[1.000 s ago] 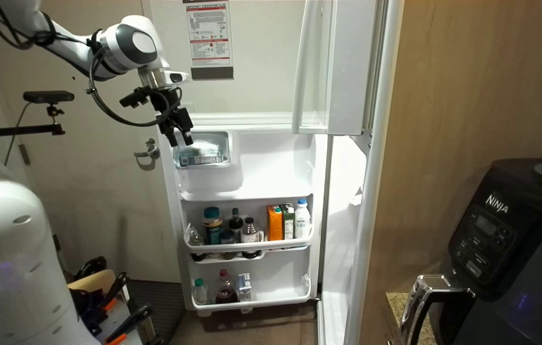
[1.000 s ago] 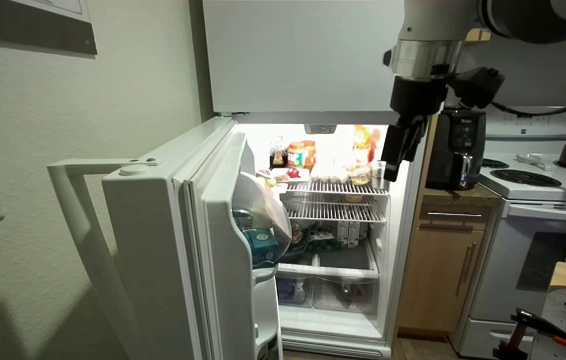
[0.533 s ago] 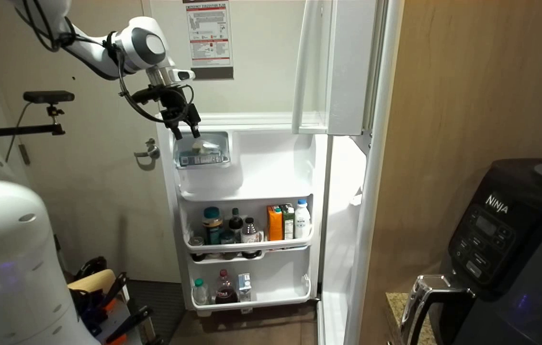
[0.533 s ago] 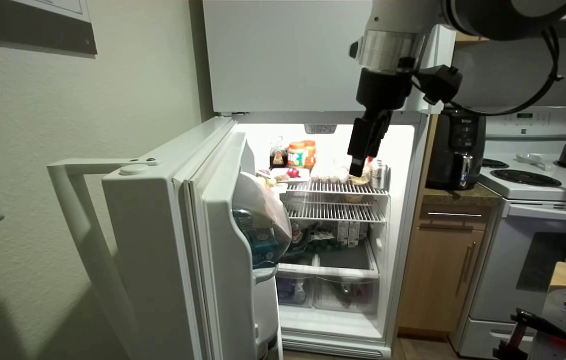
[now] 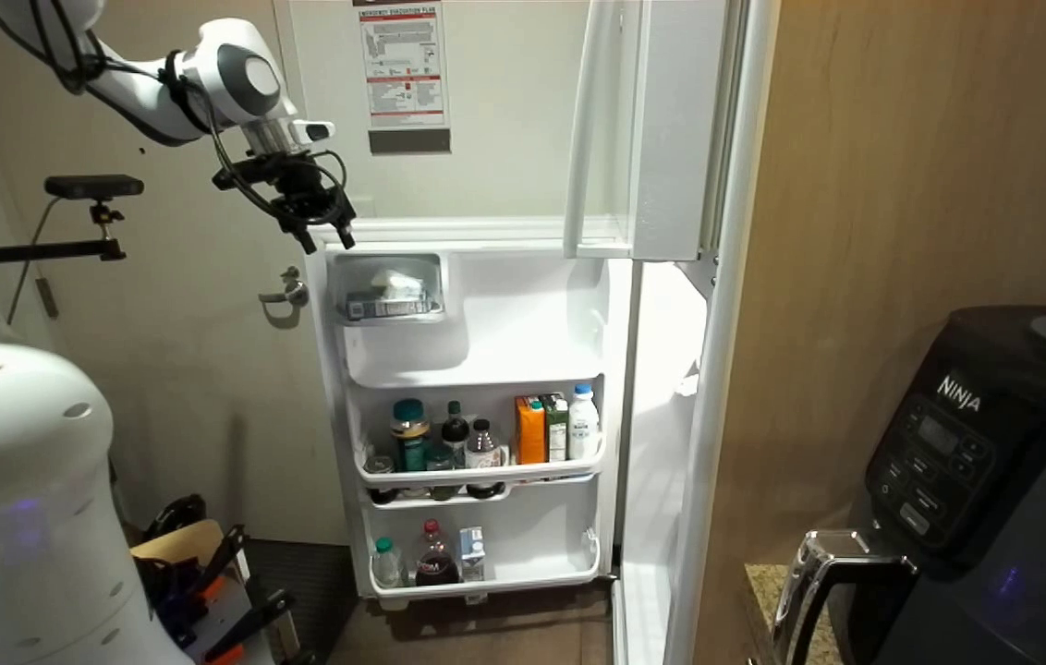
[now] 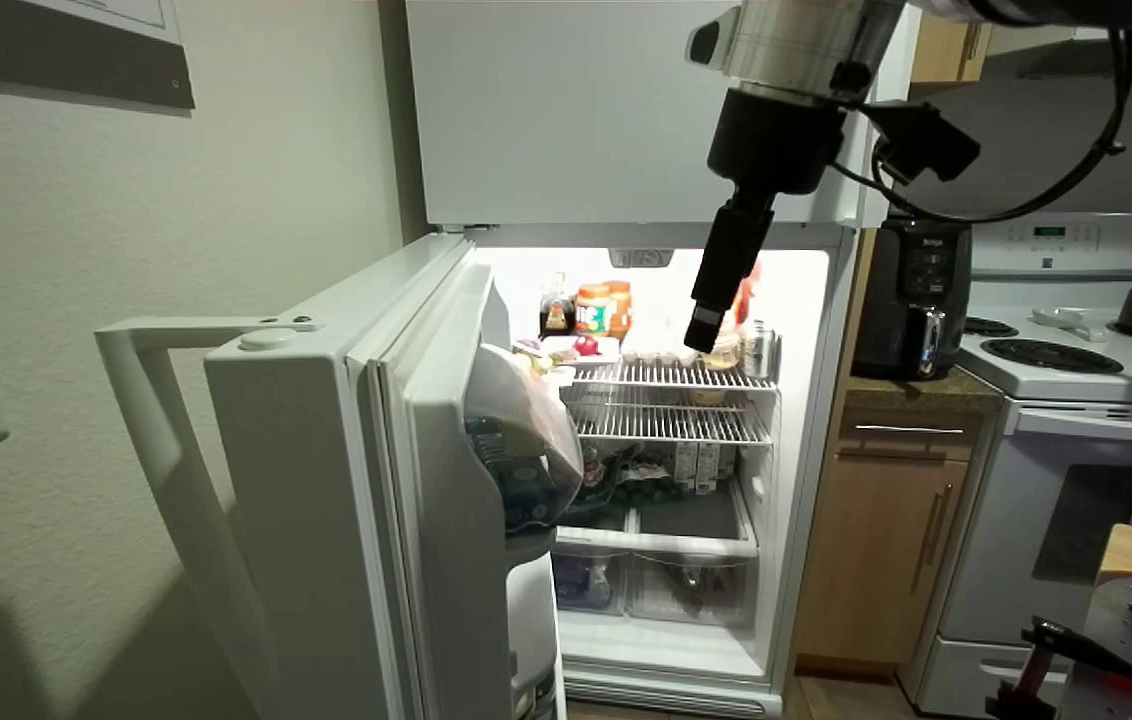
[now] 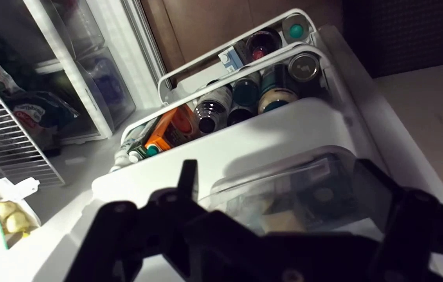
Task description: Close the bottom fridge door
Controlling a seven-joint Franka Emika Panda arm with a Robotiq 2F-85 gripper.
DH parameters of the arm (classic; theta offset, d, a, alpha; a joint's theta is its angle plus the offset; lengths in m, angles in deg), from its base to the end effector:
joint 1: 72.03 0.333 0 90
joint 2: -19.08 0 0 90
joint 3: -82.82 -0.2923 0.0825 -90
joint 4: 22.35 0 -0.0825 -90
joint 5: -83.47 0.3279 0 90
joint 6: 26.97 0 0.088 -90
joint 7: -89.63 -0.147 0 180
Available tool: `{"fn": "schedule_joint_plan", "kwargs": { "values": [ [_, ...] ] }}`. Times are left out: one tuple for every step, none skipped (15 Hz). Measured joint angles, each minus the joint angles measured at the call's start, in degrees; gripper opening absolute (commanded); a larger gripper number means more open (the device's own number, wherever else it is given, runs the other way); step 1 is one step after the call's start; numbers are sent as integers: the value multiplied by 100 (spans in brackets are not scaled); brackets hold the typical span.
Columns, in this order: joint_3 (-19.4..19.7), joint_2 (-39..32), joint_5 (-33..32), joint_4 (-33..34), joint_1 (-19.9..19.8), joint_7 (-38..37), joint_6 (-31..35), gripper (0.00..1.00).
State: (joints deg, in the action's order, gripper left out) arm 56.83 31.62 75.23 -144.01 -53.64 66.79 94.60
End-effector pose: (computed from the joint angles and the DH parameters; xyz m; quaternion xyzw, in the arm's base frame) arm 0.3412 0.3304 0.4732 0.9653 0.2156 0.1415 0.0407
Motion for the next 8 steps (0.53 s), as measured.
{"fn": "schedule_joint_plan", "kwargs": {
  "values": [
    [-49,15,0,0,73,0,26,100],
    [-100,35,0,0,141,0,44,100],
    [-155,62,0,0,200,0,54,100],
    [-209,95,0,0,254,0,63,100],
    [-259,130,0,1,305,-1,83,100],
    [-312,166,0,2,345,-3,108,100],
    [-361,202,0,3,381,-5,132,100],
    [-408,234,0,4,412,-6,156,100]
  ]
}}
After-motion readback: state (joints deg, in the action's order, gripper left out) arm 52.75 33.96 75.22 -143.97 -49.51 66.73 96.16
